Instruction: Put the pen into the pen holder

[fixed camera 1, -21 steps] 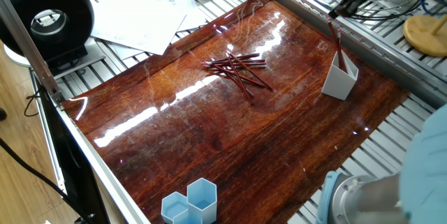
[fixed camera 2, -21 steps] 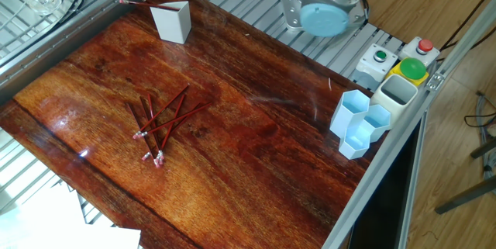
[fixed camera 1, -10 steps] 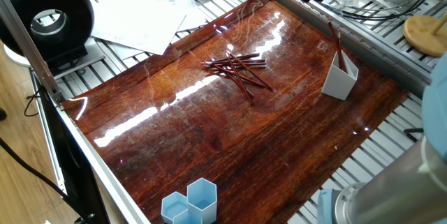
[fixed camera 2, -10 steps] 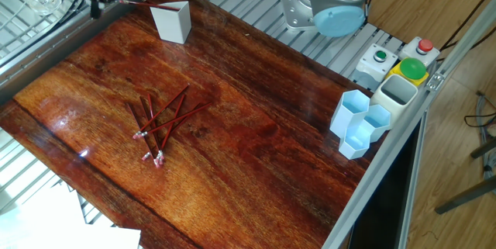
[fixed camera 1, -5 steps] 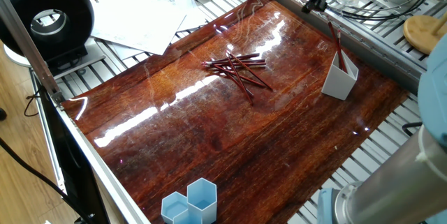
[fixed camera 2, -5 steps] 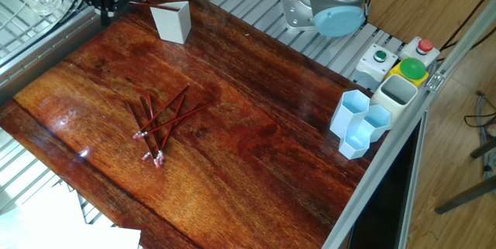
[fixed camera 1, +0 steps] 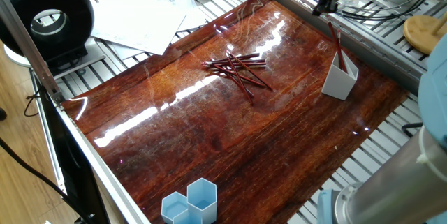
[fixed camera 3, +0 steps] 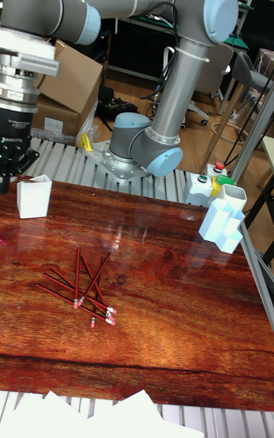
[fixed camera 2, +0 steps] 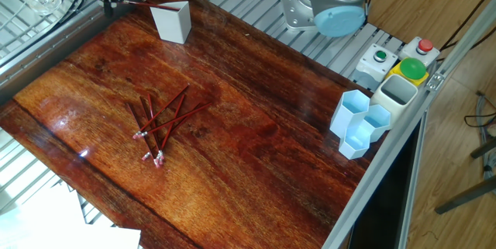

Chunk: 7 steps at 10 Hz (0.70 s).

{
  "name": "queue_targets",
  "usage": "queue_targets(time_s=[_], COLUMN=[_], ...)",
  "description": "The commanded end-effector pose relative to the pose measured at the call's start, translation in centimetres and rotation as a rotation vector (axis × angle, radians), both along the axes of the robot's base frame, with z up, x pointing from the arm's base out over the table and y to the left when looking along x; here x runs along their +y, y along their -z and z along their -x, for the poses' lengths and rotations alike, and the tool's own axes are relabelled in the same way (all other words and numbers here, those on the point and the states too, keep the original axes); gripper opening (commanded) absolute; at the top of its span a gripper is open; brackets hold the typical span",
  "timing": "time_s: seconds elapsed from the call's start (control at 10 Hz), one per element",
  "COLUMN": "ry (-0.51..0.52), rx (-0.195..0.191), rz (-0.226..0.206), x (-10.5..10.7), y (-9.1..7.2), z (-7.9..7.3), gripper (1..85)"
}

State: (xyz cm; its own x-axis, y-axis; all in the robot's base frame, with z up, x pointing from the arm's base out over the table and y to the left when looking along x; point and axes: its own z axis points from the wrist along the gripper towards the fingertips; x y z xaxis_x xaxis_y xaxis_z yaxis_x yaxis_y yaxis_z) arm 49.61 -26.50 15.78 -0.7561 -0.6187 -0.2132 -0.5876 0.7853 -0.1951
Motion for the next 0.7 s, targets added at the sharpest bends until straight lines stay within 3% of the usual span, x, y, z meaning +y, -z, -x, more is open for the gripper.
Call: queue_targets(time_s=[0.0, 0.1, 0.2, 0.3, 0.5, 0.6], ry=[0.089, 0.167, 0.193, 0.232, 0.362, 0.403], rx=[0.057, 0.081, 0.073, 0.060, 0.111, 0.165], rz=[0.068, 0.075, 0.106, 0.110, 0.062, -0.018], x=[-2.4, -3.0, -4.0, -4.3, -3.7, -1.7], y=[-0.3, -0.2, -0.4, -0.5, -0.1, 0.3], z=[1.7, 2.5, 2.4, 2.2, 3.8, 4.9], gripper=[1.0, 1.0, 1.0, 1.0, 1.0, 1.0])
